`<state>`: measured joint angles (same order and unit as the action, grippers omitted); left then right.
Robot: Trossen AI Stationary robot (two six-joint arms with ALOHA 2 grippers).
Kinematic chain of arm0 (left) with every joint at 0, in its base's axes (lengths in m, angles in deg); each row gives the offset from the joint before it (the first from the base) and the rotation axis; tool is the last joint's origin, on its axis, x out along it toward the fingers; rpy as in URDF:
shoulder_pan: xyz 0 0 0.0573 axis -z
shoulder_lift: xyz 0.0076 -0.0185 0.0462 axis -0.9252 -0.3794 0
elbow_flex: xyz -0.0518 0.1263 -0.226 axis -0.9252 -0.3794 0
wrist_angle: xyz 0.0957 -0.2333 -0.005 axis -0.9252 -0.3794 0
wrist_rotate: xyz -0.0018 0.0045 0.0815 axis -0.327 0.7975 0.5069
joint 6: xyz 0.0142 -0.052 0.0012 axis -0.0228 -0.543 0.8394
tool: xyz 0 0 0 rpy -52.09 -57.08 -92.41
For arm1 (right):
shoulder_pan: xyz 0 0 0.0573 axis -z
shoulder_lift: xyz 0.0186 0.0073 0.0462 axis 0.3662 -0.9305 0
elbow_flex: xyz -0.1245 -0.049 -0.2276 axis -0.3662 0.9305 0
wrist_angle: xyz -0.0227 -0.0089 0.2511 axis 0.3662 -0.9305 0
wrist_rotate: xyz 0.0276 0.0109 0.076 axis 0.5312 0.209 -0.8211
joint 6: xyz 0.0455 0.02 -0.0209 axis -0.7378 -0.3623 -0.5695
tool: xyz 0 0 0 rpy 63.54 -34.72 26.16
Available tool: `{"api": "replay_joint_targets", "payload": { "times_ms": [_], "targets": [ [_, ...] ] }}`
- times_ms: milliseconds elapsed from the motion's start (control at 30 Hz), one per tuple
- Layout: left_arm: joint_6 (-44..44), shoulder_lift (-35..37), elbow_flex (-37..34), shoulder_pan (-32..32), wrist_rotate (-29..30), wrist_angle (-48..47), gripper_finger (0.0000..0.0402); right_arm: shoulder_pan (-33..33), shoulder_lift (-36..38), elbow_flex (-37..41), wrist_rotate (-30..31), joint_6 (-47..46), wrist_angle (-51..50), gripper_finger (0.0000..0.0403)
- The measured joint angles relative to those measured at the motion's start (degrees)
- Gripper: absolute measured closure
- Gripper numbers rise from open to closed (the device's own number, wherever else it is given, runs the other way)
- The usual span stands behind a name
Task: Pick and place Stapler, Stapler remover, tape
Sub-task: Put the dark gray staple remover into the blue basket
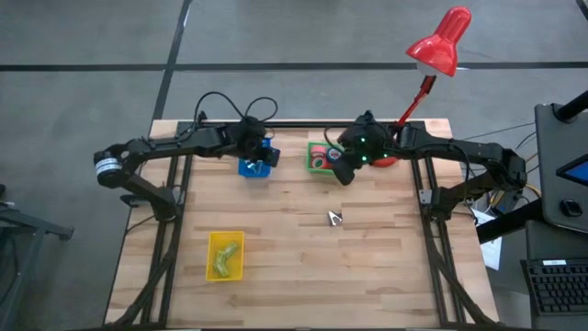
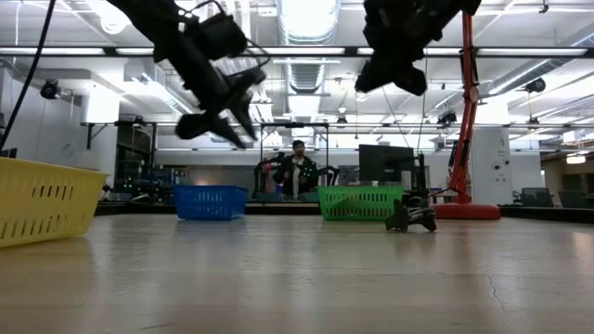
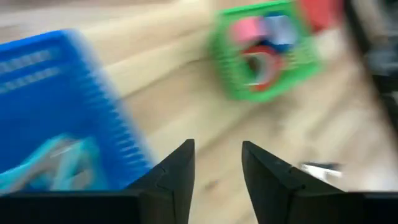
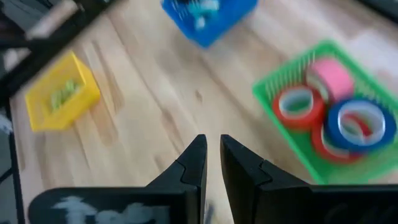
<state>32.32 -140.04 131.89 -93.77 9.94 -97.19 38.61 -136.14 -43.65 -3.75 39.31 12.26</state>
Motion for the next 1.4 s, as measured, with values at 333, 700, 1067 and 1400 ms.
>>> {"api": "replay_joint_targets", "payload": {
  "times_ms": [333, 700, 1067, 1400],
  "targets": [
    [3.8, 0.0, -0.1, 5.3, -10.0, 10.8, 0.0261, -1.2, 0.0, 0.0, -1.5, -2.9, -15.2, 0.036],
    [-4.6, -4.1, 0.4, 7.8, -12.5, 18.1, 0.0259, -1.9, 1.3, 3.0, -4.1, -7.9, -19.3, 0.036],
    [-5.1, -5.5, 0.1, 7.8, -11.9, 19.2, 0.0259, -3.5, -0.5, 13.7, -12.2, -20.0, -6.7, 0.0285],
    [-5.1, -5.3, 0.1, 7.8, -12.2, 19.3, 0.0259, -6.8, -7.1, 18.0, -11.9, -22.2, -0.1, 0.0198]
  ]
}}
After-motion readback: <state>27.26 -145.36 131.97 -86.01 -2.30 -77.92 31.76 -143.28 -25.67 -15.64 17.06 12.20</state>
